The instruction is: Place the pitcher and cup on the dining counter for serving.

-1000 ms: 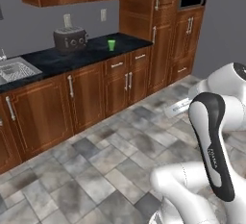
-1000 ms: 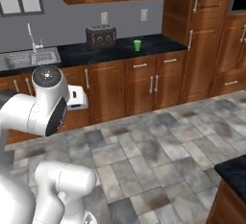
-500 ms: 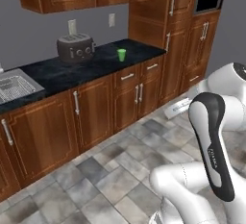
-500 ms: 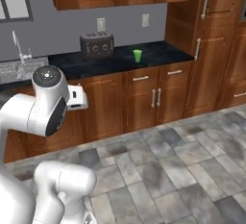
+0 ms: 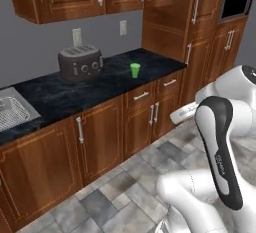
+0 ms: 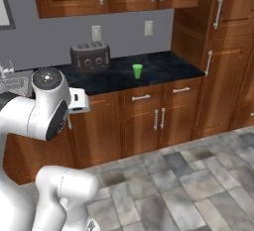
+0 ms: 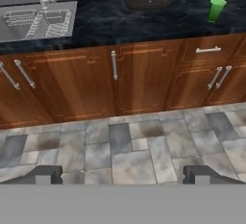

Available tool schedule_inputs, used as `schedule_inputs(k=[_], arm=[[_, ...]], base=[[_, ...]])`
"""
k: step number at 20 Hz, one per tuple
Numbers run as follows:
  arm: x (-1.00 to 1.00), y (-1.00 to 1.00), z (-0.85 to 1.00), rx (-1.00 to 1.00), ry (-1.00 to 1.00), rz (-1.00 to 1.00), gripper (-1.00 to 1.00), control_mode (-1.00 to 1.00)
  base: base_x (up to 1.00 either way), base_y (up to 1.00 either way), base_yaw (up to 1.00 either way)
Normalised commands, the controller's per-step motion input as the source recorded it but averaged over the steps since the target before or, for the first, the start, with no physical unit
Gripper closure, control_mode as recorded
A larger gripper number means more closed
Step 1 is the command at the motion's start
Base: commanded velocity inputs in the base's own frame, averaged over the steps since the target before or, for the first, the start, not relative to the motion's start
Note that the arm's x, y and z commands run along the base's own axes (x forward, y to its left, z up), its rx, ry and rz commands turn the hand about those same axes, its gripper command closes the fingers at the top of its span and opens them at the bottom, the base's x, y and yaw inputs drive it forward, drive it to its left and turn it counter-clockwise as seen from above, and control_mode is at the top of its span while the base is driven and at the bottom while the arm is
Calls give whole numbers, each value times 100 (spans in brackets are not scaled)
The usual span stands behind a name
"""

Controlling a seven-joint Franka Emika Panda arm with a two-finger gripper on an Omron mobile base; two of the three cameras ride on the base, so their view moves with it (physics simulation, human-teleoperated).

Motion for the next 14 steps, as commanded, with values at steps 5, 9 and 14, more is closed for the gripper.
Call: schedule_inputs(k=[5,9,14], arm=[[0,0,0,0,0,0,-100,100],[0,0,0,0,0,0,-100,100],[0,0,0,0,0,0,-100,100]], base=[[100,-68,23],[100,-83,34],[88,-88,41]])
